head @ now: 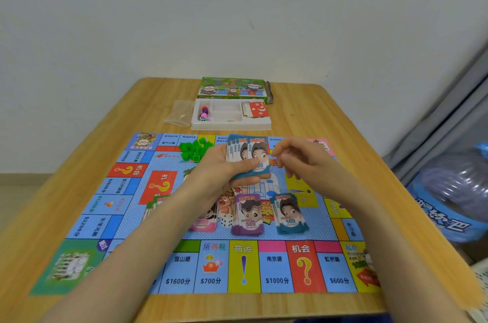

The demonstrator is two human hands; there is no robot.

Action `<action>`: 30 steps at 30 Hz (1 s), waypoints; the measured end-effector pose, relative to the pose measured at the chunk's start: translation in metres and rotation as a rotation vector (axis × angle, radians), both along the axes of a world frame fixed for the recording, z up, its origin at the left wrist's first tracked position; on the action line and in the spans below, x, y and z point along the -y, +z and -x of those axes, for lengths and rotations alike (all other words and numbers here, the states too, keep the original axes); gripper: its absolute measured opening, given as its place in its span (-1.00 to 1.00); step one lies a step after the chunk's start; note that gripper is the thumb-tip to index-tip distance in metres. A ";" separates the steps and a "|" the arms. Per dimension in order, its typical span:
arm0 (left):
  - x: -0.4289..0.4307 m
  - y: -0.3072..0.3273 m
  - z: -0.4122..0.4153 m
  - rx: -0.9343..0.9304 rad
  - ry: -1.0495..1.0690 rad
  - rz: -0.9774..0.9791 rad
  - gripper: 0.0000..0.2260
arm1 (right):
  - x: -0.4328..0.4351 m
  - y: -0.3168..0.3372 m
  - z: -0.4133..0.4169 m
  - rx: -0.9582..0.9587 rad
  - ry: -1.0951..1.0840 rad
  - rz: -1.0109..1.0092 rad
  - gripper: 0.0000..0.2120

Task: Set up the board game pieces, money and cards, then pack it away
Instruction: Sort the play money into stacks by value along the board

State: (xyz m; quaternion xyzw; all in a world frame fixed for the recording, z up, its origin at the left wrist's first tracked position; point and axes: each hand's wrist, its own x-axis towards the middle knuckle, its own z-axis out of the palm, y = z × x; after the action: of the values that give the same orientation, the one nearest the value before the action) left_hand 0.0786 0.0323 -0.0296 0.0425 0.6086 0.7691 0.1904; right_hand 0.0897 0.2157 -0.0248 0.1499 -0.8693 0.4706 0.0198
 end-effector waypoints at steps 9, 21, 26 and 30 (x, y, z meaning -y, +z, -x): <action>-0.002 0.005 -0.006 -0.035 -0.100 0.055 -0.83 | 0.006 -0.002 -0.001 -0.028 -0.003 0.146 -0.75; -0.003 0.006 -0.007 0.006 -0.193 -0.029 -0.88 | 0.007 -0.006 0.000 -0.289 -0.071 -0.038 -0.70; -0.003 0.004 -0.007 -0.013 -0.211 -0.030 -0.86 | 0.007 -0.005 0.002 -0.312 -0.104 -0.023 -0.70; -0.002 0.003 -0.005 -0.015 -0.135 -0.012 -0.89 | 0.004 -0.001 0.001 -0.246 -0.118 0.031 -0.74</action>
State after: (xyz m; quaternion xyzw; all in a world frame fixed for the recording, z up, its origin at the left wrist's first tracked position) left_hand 0.0841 0.0347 -0.0263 0.0904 0.6009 0.7579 0.2371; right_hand 0.0889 0.2120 -0.0256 0.1546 -0.8602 0.4602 0.1562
